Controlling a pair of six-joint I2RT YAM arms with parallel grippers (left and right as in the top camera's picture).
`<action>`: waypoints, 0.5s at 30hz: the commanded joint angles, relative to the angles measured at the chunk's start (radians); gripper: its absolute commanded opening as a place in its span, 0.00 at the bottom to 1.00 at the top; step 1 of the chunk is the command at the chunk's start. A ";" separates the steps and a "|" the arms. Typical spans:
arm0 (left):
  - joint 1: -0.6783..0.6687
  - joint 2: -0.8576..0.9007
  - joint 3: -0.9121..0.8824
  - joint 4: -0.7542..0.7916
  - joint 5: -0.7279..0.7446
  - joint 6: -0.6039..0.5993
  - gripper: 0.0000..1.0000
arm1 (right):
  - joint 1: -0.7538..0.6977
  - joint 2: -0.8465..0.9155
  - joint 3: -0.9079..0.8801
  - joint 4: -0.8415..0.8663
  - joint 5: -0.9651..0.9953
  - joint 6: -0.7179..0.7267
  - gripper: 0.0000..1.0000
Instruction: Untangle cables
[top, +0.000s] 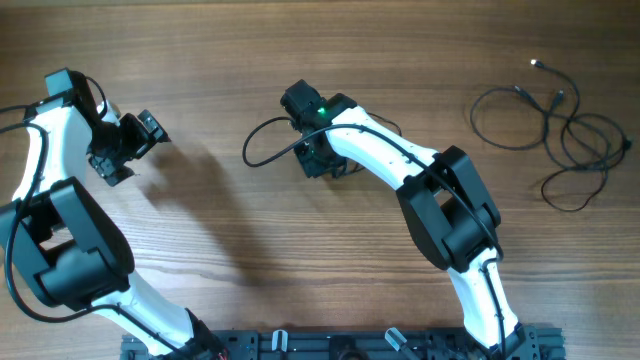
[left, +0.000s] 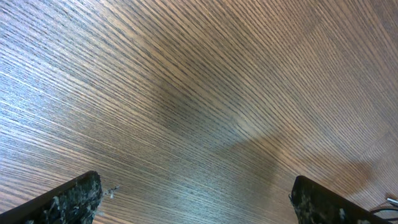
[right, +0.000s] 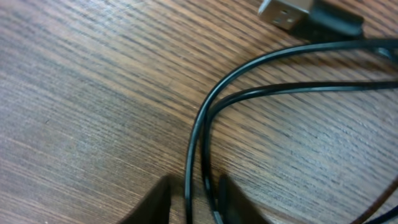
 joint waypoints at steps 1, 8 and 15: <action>0.001 -0.020 0.006 0.003 -0.010 -0.002 1.00 | 0.003 0.052 -0.029 -0.003 -0.065 -0.031 0.15; 0.001 -0.020 0.006 0.003 -0.010 -0.002 1.00 | 0.007 0.052 -0.029 -0.022 -0.135 -0.194 0.14; 0.001 -0.020 0.006 0.003 -0.010 -0.002 1.00 | 0.003 0.046 0.071 -0.119 -0.421 -0.327 0.05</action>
